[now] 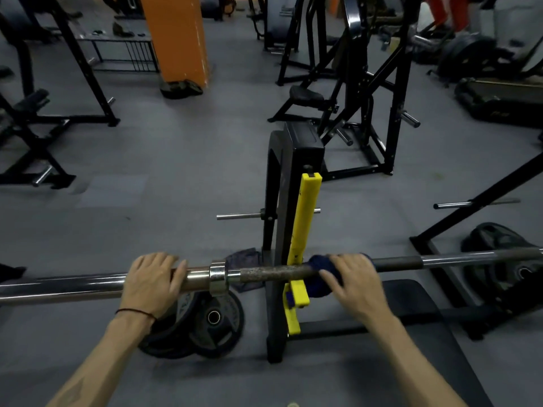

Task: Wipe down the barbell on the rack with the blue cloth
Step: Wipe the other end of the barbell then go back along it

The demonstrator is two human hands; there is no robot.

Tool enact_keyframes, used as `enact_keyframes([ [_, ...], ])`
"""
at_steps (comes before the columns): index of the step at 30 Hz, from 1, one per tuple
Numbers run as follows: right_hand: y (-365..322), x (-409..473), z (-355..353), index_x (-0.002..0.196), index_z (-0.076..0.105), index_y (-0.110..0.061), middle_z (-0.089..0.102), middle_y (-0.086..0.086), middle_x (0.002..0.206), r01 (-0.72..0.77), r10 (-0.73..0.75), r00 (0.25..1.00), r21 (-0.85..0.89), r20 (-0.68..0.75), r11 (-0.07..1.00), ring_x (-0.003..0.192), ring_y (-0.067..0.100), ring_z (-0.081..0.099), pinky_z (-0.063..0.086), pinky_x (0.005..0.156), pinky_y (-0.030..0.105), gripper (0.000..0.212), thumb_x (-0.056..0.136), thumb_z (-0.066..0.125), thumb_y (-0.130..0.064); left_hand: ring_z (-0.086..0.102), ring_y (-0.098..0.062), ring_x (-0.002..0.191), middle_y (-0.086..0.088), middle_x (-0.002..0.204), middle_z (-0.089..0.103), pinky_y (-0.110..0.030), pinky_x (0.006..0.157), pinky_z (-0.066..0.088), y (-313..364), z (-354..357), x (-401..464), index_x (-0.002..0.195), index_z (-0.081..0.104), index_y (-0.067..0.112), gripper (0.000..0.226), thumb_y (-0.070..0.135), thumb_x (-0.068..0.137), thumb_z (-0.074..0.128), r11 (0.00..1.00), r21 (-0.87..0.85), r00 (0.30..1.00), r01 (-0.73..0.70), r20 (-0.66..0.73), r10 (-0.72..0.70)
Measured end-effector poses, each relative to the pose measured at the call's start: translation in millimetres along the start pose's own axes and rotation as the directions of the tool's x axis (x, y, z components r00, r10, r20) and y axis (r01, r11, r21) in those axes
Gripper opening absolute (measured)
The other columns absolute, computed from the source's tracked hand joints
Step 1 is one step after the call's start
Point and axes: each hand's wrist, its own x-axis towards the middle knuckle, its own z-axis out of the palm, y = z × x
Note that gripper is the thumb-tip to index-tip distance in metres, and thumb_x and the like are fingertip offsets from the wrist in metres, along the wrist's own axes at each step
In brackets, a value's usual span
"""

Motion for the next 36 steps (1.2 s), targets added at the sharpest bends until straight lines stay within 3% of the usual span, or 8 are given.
enact_keyframes([
  [5,-33.5,7.6,16.8,0.083,0.067,-0.015,0.066,0.001,0.083,-0.458,0.446,0.879,-0.039,-0.168,0.888,0.086,0.027,0.057,0.037,0.109,0.052,0.039,0.105,0.038,-0.028,0.054,-0.036,0.05,-0.01,0.055,0.053,-0.043,0.053,0.04,0.6,5.3,-0.3,0.058,0.05,0.013,0.044,0.032,0.097,0.038,0.999,-0.025,0.997,0.036,-0.063,-0.038],
  [12,-85.9,16.2,14.9,0.084,0.071,-0.012,0.065,-0.002,0.075,-0.313,0.347,0.896,0.162,-0.276,0.936,0.068,0.019,0.058,0.038,0.076,0.03,0.037,0.103,0.043,-0.027,0.054,-0.035,0.047,-0.01,0.053,0.055,-0.039,0.05,0.039,-4.5,10.5,-2.8,0.056,0.054,0.012,0.044,0.029,0.094,0.04,0.999,-0.016,0.999,0.033,-0.039,-0.034],
  [18,-151.4,19.7,-3.1,0.088,0.068,-0.012,0.057,-0.014,0.077,-0.342,0.617,0.752,0.661,-0.234,0.668,0.072,0.001,0.057,0.039,0.065,0.009,0.04,0.106,0.044,-0.038,0.052,-0.033,0.047,-0.008,0.055,0.056,-0.038,0.051,0.039,-3.3,8.3,-1.5,0.058,0.056,0.013,0.041,0.028,0.093,0.04,0.999,-0.052,0.996,0.019,-0.087,-0.023],
  [23,-229.2,15.3,23.2,0.113,0.074,-0.01,0.072,-0.005,0.114,-0.112,0.297,0.943,0.692,-0.153,0.713,0.109,0.003,0.064,0.052,0.094,0.024,0.039,0.11,0.043,-0.034,0.051,-0.032,0.047,-0.007,0.054,0.053,-0.039,0.051,0.037,-6.0,10.3,-1.4,0.058,0.054,0.014,0.04,0.028,0.093,0.043,0.999,-0.032,0.995,-0.007,-0.103,0.004],
  [26,-234.7,14.8,50.1,0.147,0.052,-0.011,0.047,-0.004,0.156,-0.111,0.092,0.994,0.741,0.066,0.662,0.146,0.003,0.036,0.025,0.123,0.027,0.04,0.11,0.045,-0.024,0.052,-0.032,0.047,-0.006,0.054,0.053,-0.038,0.05,0.038,-7.2,10.4,0.0,0.058,0.052,0.015,0.041,0.03,0.095,0.042,0.998,-0.041,0.996,-0.04,-0.079,0.037],
  [29,-184.4,16.7,64.6,0.14,0.051,-0.002,0.057,-0.012,0.146,-0.191,0.222,0.974,0.664,0.038,0.723,0.134,-0.002,0.048,0.025,0.12,0.025,0.039,0.102,0.046,-0.012,0.053,-0.032,0.047,-0.006,0.054,0.054,-0.038,0.049,0.04,-12.8,10.0,1.1,0.059,0.054,0.016,0.041,0.032,0.095,0.042,0.996,-0.057,0.996,-0.072,-0.058,0.069],
  [33,-203.8,26.5,58.4,0.122,0.071,-0.013,0.071,0.003,0.121,-0.351,0.364,0.932,0.23,-0.012,0.908,0.118,0.025,0.062,0.037,0.107,0.039,0.042,0.106,0.036,-0.03,0.056,-0.032,0.049,-0.007,0.055,0.057,-0.037,0.05,0.04,-11.4,10.6,1.0,0.059,0.057,0.015,0.042,0.032,0.094,0.043,0.997,-0.051,0.998,-0.057,-0.044,0.055],
  [36,-212.5,25.3,59.1,0.123,0.071,-0.013,0.071,0.001,0.116,-0.193,0.2,0.98,0.233,-0.01,0.953,0.109,0.023,0.063,0.042,0.101,0.041,0.043,0.107,0.034,-0.029,0.055,-0.032,0.048,-0.006,0.054,0.056,-0.037,0.05,0.04,-11.4,9.3,1.6,0.059,0.056,0.015,0.042,0.033,0.095,0.042,0.997,-0.056,0.998,-0.052,-0.029,0.05],
])
